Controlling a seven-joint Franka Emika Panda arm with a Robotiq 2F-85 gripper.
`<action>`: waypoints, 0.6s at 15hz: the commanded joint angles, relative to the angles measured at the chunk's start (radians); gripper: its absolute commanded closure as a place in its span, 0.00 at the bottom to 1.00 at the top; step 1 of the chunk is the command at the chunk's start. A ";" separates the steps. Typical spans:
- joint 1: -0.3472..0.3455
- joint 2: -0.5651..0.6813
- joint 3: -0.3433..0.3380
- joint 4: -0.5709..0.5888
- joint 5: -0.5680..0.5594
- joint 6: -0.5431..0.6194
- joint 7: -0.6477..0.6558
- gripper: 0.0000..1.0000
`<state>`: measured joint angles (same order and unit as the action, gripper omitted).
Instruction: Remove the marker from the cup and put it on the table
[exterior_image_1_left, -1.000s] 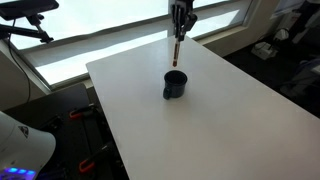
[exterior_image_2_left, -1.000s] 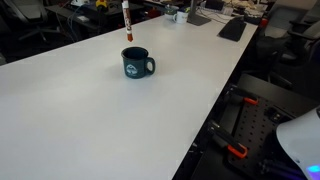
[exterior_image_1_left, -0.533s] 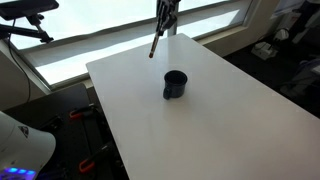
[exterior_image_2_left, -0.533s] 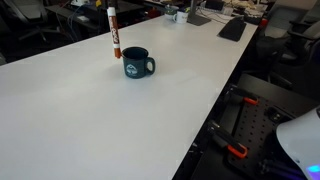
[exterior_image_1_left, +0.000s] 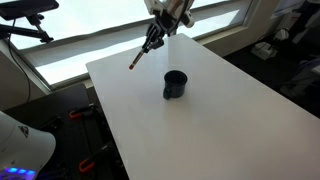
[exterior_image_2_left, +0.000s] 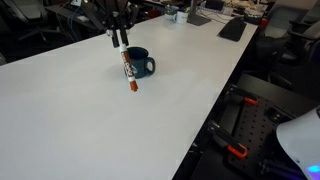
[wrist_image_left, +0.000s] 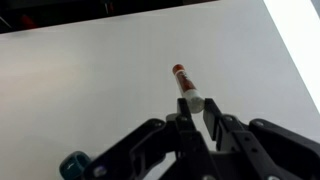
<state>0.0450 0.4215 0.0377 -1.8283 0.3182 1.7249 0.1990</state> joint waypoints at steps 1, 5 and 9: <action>0.006 0.106 -0.012 0.091 -0.037 -0.074 0.029 0.95; 0.046 0.175 -0.021 0.096 -0.164 -0.026 0.030 0.95; 0.084 0.221 -0.019 0.072 -0.271 0.049 0.026 0.95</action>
<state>0.0918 0.6183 0.0286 -1.7529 0.1045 1.7314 0.2043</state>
